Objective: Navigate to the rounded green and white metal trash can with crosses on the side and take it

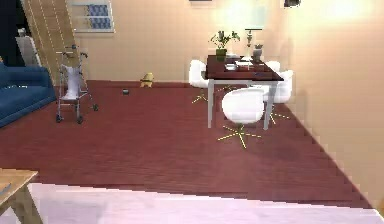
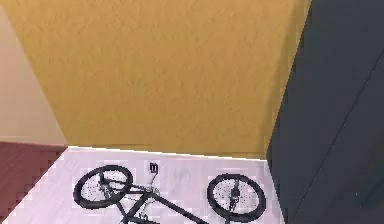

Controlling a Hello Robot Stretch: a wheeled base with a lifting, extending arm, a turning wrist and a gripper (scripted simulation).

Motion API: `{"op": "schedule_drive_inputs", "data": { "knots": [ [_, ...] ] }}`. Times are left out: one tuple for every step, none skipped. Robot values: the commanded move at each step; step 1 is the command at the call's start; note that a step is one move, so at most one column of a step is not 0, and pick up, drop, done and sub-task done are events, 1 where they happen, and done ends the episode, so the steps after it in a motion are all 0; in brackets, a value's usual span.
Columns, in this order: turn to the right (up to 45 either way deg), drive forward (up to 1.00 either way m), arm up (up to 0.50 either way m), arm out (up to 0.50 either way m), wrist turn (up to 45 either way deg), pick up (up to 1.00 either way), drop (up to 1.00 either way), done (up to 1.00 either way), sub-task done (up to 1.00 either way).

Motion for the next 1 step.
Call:
{"op": "schedule_drive_inputs", "data": {
  "knots": [
    [0.0, 1.0, 0.0, 0.0, 0.0, 0.0, 0.0, 0.0, 0.0]
  ]
}}
